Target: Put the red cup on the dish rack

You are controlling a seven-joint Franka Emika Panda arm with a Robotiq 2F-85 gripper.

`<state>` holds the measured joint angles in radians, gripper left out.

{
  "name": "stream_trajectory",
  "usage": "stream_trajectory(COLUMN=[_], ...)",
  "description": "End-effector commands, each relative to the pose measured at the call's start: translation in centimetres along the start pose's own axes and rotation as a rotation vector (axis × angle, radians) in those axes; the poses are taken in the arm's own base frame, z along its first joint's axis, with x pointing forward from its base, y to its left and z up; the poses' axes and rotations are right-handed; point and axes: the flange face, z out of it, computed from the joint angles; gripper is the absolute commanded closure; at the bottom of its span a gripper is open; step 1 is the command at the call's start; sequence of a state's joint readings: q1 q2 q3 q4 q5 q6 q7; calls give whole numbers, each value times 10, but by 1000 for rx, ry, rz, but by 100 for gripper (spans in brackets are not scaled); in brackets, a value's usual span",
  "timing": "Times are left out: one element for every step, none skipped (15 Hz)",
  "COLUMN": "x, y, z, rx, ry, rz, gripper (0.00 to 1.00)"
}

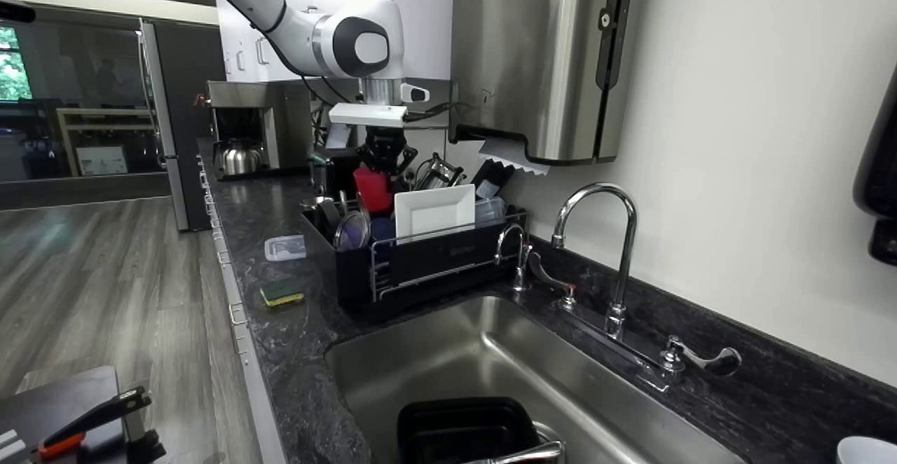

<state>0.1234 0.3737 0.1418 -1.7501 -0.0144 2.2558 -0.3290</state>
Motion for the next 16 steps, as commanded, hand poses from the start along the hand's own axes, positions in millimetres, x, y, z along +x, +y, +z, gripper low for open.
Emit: stream_trajectory(x=[-20, -24, -27, -30, -32, -34, -36, -38, -40, -42, -43, -44, -45, -46, -47, -48], y=[-2, -3, -3, -5, -6, -6, -7, -7, -8, -8, -8, -7, -7, -7, -7, -6], z=[6, 9, 10, 12, 13, 13, 13, 13, 13, 13, 14, 14, 14, 14, 14, 14], rx=[-12, -9, -5, 2, 12, 20, 26, 38, 43, 44, 49, 53, 56, 60, 65, 73], ry=[-87, -108, -127, -144, -158, -172, -181, -189, -195, -195, -196, -194, -193, -188, -182, -174], rz=[-14, -17, -17, -19, -18, -17, -15, -14, -10, -6, -8, -5, -2, 2, 3, 3], gripper=[99, 99, 99, 99, 99, 99, 99, 99, 99, 99, 99, 99, 99, 99, 99, 99])
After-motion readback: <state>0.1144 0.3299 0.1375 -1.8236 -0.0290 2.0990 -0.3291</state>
